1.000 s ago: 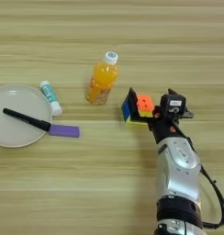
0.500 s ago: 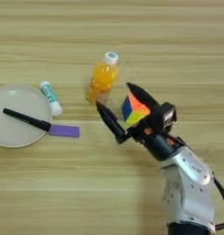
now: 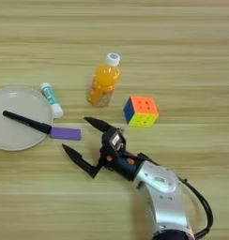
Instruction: Move the objects on the table
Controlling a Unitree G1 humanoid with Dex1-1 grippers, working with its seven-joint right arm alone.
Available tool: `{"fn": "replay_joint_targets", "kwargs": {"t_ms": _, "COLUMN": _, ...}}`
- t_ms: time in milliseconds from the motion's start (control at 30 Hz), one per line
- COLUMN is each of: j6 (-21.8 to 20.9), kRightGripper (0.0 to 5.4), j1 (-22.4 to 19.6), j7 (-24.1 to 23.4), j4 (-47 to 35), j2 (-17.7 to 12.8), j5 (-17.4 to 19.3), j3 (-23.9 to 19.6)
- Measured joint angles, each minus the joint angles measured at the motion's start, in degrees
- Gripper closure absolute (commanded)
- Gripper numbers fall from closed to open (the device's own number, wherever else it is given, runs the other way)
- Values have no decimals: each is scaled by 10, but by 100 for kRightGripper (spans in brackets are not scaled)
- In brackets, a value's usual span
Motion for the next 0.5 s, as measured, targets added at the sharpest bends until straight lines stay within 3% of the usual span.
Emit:
{"fn": "replay_joint_targets", "kwargs": {"t_ms": 233, "j6": 21, "kRightGripper": 3, "j1": -5, "j7": -75, "j4": -11, "j2": 0, "j5": -66, "j3": 15}}
{"fn": "replay_joint_targets", "kwargs": {"t_ms": 500, "j6": 122, "kRightGripper": 3, "j1": -4, "j7": -78, "j4": -47, "j2": 0, "j5": -42, "j3": 28}}
